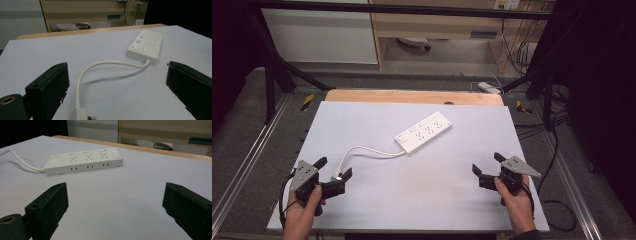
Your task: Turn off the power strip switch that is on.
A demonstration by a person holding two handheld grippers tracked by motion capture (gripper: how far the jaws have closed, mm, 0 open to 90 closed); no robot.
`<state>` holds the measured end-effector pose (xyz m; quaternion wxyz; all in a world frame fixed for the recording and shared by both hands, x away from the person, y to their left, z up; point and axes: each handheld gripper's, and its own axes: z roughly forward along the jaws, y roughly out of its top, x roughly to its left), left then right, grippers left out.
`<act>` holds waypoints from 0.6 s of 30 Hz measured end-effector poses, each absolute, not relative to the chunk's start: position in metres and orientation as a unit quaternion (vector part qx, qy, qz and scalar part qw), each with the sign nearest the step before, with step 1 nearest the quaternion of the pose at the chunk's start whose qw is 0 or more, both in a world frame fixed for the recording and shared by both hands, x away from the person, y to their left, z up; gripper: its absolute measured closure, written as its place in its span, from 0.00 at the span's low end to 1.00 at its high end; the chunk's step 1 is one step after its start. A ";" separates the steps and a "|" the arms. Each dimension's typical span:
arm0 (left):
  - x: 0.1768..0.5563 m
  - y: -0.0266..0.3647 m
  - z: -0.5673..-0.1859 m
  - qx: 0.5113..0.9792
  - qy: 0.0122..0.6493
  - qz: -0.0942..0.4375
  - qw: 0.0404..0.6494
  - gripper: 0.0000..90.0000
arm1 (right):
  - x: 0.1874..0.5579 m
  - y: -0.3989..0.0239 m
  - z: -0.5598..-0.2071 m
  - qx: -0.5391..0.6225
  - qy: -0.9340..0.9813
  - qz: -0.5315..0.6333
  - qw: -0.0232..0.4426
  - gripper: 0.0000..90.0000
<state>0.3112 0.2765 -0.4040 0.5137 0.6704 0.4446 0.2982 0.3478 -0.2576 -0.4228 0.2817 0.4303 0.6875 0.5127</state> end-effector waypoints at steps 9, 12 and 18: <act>0.311 0.275 -0.405 0.673 0.443 0.296 0.512 0.05 | 0.349 -0.257 -0.422 0.439 0.687 0.510 0.275 0.05; 0.311 0.275 -0.405 0.673 0.444 0.295 0.512 0.05 | 0.349 -0.257 -0.422 0.444 0.685 0.509 0.273 0.04; 0.311 0.275 -0.406 0.676 0.444 0.294 0.510 0.05 | 0.349 -0.252 -0.419 0.451 0.685 0.507 0.264 0.04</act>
